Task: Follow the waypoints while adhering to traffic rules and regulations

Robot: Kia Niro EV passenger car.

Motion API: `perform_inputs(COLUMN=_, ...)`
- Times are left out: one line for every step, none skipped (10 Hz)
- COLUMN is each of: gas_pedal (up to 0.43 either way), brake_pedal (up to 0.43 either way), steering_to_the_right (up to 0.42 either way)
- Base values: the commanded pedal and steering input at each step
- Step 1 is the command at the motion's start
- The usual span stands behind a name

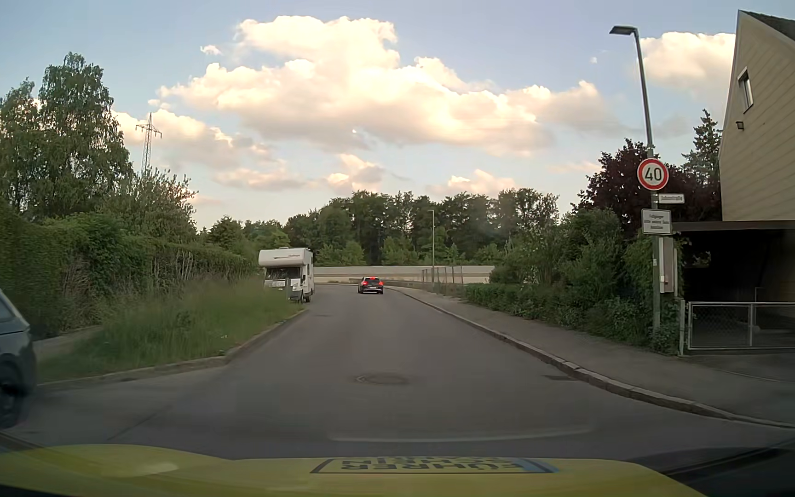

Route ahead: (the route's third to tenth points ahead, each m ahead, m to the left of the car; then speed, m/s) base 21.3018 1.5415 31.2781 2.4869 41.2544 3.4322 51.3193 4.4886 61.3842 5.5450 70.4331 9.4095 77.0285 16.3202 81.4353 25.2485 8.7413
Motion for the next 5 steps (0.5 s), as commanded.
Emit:
perform_inputs(gas_pedal=0.087, brake_pedal=0.0, steering_to_the_right=-0.002)
perform_inputs(gas_pedal=0.087, brake_pedal=0.0, steering_to_the_right=-0.005)
perform_inputs(gas_pedal=0.087, brake_pedal=0.0, steering_to_the_right=-0.005)
perform_inputs(gas_pedal=0.11, brake_pedal=0.0, steering_to_the_right=-0.006)
perform_inputs(gas_pedal=0.11, brake_pedal=0.0, steering_to_the_right=-0.011)
